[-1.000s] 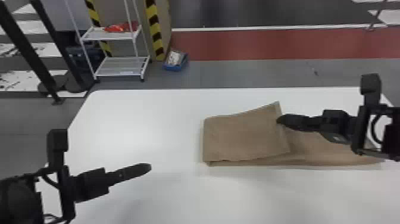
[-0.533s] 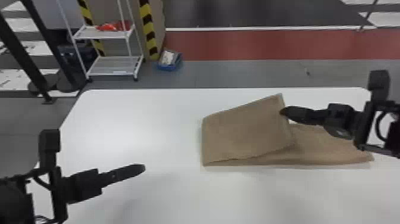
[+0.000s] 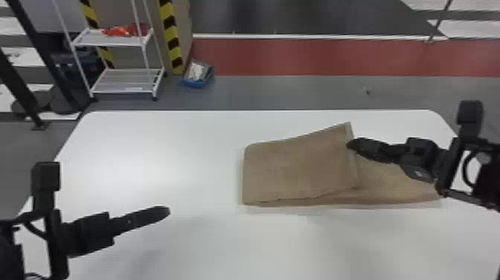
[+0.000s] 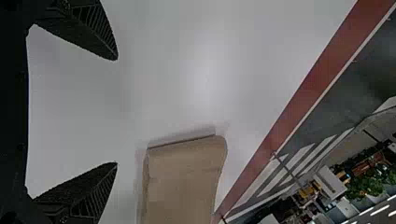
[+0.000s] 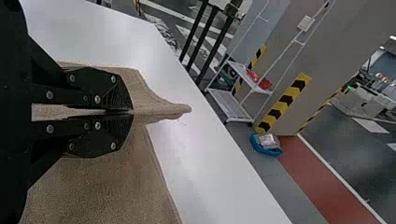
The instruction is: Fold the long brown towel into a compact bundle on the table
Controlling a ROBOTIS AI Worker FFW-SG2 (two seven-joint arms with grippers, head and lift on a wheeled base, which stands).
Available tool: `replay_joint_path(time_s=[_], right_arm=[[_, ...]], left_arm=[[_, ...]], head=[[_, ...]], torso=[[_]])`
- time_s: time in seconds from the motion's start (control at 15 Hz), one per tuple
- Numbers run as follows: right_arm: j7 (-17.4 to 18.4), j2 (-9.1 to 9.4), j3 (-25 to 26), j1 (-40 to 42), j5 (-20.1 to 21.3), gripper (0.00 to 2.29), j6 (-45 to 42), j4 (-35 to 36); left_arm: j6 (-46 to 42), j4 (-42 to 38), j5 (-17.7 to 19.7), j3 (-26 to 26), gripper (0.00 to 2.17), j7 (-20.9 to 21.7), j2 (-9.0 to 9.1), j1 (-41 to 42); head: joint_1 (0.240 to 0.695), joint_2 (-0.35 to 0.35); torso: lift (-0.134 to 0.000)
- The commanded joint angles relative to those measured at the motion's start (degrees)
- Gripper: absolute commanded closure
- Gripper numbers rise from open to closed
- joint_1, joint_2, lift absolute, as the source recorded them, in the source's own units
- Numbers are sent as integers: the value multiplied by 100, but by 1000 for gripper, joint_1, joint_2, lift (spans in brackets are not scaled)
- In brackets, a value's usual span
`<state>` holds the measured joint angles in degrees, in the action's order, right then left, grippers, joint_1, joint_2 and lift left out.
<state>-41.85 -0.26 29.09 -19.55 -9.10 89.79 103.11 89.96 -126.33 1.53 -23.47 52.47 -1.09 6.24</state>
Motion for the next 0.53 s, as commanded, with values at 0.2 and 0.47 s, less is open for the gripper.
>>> replay_joint_path(time_s=[0.2, 0.47], right_arm=[[19, 31, 308, 268, -242, 1055, 29, 482], [37, 31, 475, 426, -312, 1055, 29, 455]], left_arm=[[7, 56, -30, 53, 80, 44, 4, -35], [7, 65, -47, 89, 80, 62, 13, -18]], head=[[695, -31], [695, -50]], torso=[[-125], [-125]])
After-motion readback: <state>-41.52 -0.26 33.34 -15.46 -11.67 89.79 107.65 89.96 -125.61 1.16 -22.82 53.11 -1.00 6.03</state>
